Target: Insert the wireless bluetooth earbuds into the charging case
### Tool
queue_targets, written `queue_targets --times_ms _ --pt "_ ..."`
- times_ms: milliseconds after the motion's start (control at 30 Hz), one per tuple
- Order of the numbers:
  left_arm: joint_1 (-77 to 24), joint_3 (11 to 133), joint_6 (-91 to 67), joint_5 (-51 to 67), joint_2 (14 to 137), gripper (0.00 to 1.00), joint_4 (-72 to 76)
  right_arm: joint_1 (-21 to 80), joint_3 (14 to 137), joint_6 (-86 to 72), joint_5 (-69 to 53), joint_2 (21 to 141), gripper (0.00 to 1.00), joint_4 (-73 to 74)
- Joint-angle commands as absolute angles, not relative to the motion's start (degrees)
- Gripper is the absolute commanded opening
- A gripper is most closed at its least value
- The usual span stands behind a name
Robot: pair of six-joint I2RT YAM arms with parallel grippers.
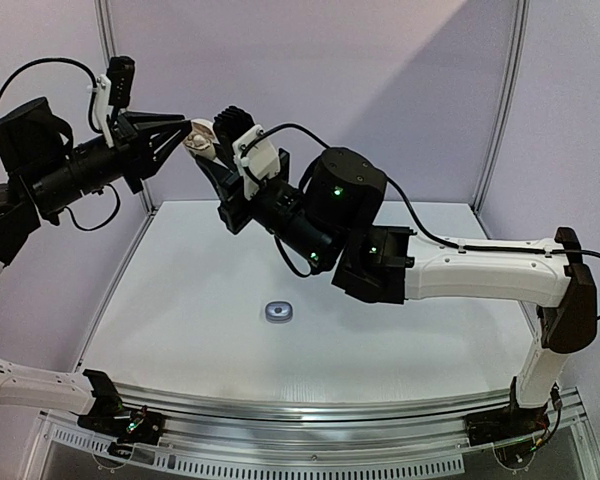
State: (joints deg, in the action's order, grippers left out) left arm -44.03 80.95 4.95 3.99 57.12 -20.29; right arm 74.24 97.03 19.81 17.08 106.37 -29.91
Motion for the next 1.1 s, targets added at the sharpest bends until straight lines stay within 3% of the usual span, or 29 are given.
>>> queue_targets --times_ms 0,1067 --pt "-45.5 79.8 6.3 2.4 57.9 0.00 -23.0 75.1 98.6 20.1 16.8 106.8 0.00 -31.2" --pt "-49.6 80.2 8.0 -2.3 60.3 0.00 -26.9 75.1 99.0 18.5 21.3 108.4 0.00 -39.2"
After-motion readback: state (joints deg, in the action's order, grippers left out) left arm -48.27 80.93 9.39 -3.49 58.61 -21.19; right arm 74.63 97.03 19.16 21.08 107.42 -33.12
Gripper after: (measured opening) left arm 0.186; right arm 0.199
